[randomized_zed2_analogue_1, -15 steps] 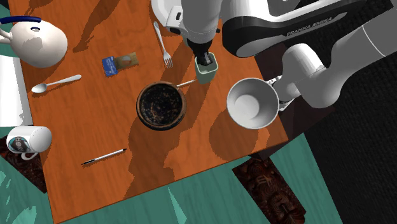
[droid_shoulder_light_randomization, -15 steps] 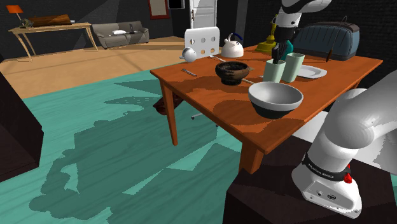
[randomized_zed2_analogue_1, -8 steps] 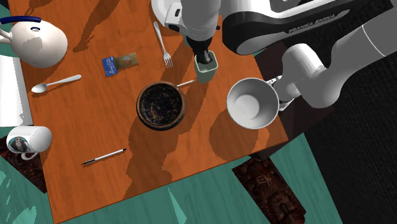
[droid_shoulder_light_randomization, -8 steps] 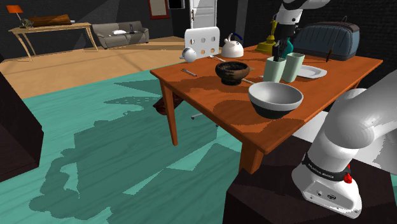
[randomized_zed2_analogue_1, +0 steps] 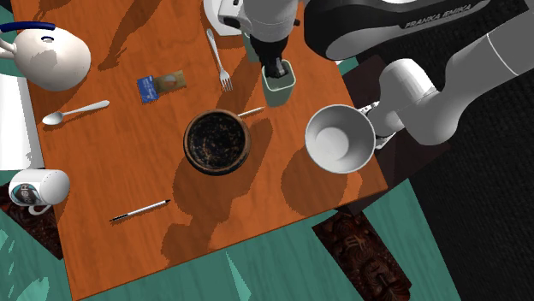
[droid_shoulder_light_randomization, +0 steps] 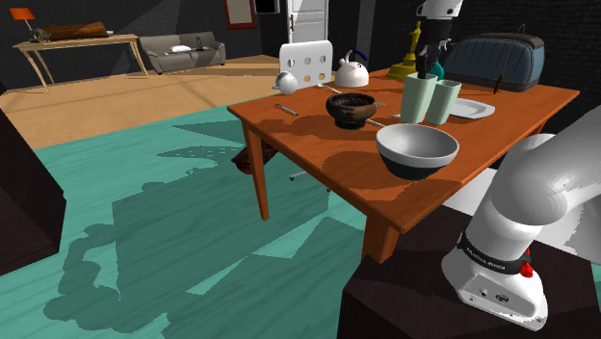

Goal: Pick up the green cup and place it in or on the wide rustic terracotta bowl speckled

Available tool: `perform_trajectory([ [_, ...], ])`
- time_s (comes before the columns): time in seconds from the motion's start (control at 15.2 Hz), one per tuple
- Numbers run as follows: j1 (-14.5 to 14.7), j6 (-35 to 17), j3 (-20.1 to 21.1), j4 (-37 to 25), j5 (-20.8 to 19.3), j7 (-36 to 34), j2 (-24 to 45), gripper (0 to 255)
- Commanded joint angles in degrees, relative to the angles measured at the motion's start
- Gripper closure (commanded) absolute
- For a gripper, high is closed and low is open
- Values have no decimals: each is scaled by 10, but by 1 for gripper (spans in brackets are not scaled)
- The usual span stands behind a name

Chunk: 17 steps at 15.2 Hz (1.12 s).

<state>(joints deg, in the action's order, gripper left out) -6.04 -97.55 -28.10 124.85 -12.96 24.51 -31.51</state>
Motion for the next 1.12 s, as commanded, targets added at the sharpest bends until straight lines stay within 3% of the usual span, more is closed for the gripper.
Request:
perform_trajectory([
  [0.0,2,15,3,-18,3,0,3,255],
  [1.06,14,133,13,-168,21,10,37,255],
])
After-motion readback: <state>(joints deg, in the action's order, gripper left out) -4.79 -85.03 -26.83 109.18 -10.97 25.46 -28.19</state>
